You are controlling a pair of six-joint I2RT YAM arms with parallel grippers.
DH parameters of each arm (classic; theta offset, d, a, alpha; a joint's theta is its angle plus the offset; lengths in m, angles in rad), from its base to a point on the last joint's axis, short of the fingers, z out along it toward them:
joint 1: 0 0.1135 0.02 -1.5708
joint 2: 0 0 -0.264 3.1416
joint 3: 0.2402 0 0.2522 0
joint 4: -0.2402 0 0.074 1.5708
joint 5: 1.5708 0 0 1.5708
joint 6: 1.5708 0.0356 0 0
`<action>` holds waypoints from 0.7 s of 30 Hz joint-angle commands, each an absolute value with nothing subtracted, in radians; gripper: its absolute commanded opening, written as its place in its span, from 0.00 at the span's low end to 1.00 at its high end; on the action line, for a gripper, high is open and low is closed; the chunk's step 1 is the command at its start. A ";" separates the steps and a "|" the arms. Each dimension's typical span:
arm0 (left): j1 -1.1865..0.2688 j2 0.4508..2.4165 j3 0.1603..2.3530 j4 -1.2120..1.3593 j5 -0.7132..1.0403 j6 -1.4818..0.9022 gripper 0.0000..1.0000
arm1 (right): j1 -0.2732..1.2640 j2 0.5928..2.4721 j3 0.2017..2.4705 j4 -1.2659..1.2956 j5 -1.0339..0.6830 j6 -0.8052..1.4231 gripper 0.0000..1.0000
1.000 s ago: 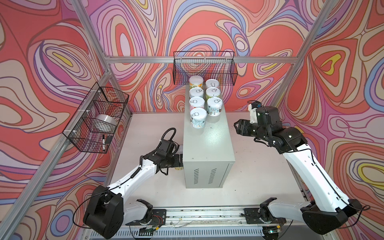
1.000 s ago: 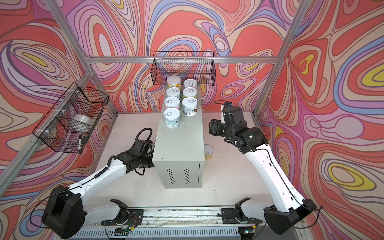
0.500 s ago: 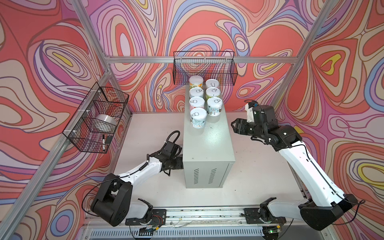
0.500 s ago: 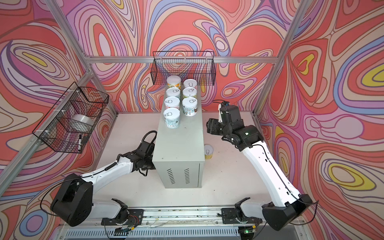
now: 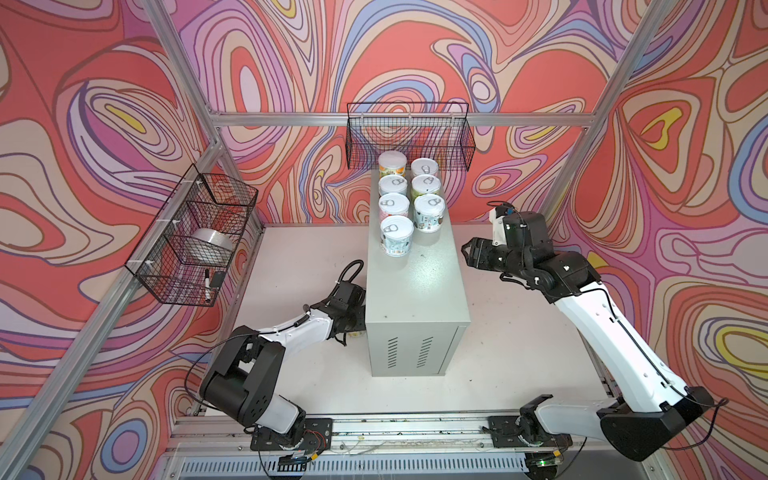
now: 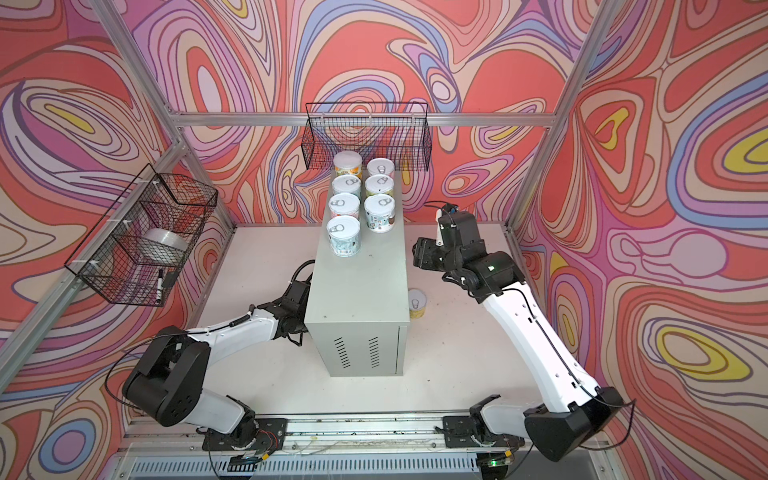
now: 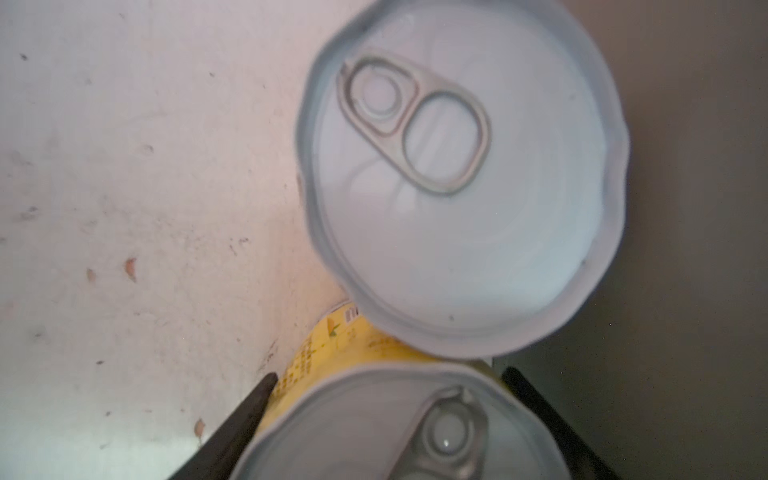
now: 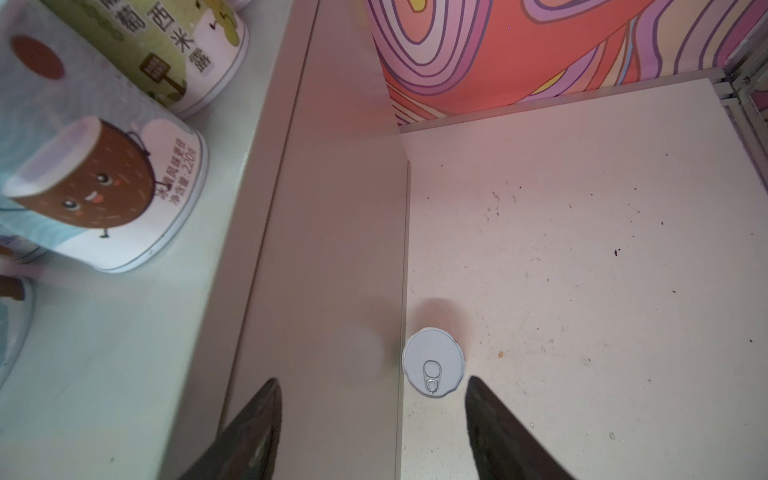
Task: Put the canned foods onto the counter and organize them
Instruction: 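Close the left gripper on the yellow-labelled can on the floor, then lift the yellow can with the left gripper up over the cabinet top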
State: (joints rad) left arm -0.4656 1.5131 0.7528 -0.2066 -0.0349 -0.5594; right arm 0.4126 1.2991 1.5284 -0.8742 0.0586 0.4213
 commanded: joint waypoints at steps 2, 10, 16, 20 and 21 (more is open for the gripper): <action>-0.464 1.539 0.735 -0.239 -0.062 -0.580 0.44 | 0.407 1.285 1.506 -0.848 0.071 0.421 0.71; -0.465 1.445 0.765 -0.383 -0.127 -0.565 0.00 | 0.404 1.281 1.484 -0.825 0.065 0.417 0.71; -0.465 1.304 0.832 -0.553 -0.132 -0.546 0.00 | 0.392 1.260 1.451 -0.804 0.070 0.426 0.72; -0.465 1.181 0.917 -0.716 -0.116 -0.516 0.00 | 0.362 1.218 1.417 -0.792 0.103 0.446 0.72; -0.467 1.151 0.940 -0.753 -0.114 -0.508 0.00 | 0.352 1.207 1.409 -0.787 0.105 0.447 0.72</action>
State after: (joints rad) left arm -0.4667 1.2404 0.8562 -0.6132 -0.1020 -0.5350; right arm 0.3782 1.2530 1.4281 -0.8150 0.0723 0.4316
